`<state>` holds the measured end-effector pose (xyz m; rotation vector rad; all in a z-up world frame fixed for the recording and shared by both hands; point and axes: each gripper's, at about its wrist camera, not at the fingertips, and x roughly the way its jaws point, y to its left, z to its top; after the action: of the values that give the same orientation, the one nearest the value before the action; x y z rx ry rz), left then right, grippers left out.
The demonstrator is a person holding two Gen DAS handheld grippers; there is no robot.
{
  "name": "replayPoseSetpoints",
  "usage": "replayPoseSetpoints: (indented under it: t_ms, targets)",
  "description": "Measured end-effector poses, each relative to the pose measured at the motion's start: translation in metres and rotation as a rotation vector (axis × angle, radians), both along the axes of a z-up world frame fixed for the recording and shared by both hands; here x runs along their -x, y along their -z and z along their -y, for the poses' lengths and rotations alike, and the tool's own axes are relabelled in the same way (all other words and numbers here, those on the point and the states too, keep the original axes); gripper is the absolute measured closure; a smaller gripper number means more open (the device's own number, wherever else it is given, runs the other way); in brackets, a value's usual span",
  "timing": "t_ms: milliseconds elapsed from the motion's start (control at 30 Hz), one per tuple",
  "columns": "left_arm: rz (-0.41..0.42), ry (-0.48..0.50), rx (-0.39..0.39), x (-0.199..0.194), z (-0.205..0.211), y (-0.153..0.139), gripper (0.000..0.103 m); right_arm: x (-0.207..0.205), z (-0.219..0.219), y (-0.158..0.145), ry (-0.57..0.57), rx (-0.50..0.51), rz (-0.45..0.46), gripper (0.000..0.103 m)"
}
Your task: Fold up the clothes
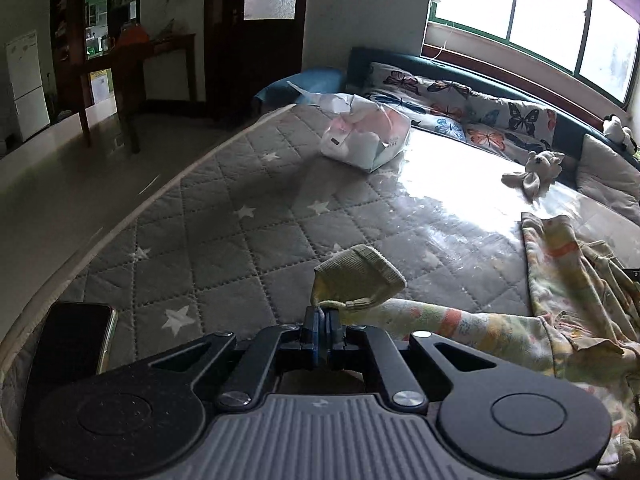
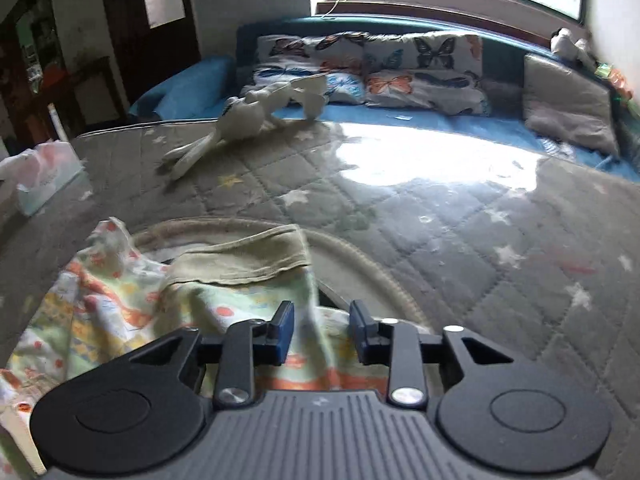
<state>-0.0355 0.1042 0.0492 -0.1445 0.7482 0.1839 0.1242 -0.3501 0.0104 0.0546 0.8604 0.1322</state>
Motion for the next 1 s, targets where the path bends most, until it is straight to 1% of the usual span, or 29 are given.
replayPoseSetpoints:
  t_ms: [33, 167, 233, 400, 500, 567, 700, 800, 900, 967, 1000]
  targets:
    - [0.001, -0.002, -0.004, 0.000, 0.000, 0.001, 0.099, 0.002, 0.001, -0.001, 0.008, -0.012, -0.001, 0.102]
    - [-0.001, 0.001, -0.013, 0.003, -0.002, 0.002, 0.100, 0.020, 0.003, -0.016, 0.051, 0.042, 0.069, 0.102]
    - [-0.003, 0.003, -0.005, 0.005, -0.005, 0.002, 0.099, 0.027, 0.006, -0.023, 0.061, 0.046, 0.083, 0.102]
    - [-0.011, -0.010, -0.001, 0.013, -0.014, 0.003, 0.099, 0.032, 0.007, -0.031, 0.104, 0.093, 0.099, 0.102]
    - [-0.027, -0.024, 0.012, 0.013, -0.020, 0.006, 0.100, 0.044, 0.018, -0.035, 0.160, 0.107, 0.124, 0.102]
    - [-0.037, -0.020, 0.007, 0.014, -0.019, 0.010, 0.100, 0.057, 0.030, -0.042, 0.212, 0.125, 0.153, 0.102]
    - [-0.040, -0.014, 0.011, 0.018, -0.021, 0.012, 0.100, 0.105, 0.072, -0.068, 0.353, 0.150, 0.215, 0.102]
    - [-0.036, -0.004, 0.012, 0.021, -0.021, 0.011, 0.099, 0.149, 0.097, -0.081, 0.435, 0.189, 0.240, 0.102]
    - [-0.036, 0.010, 0.006, 0.025, -0.022, 0.009, 0.100, 0.192, 0.115, -0.084, 0.530, 0.240, 0.253, 0.103]
    - [-0.040, 0.027, -0.004, 0.025, -0.022, 0.009, 0.099, 0.225, 0.129, -0.083, 0.603, 0.284, 0.245, 0.103]
    - [-0.044, 0.039, -0.010, 0.025, -0.021, 0.009, 0.099, 0.237, 0.134, -0.079, 0.619, 0.283, 0.229, 0.103]
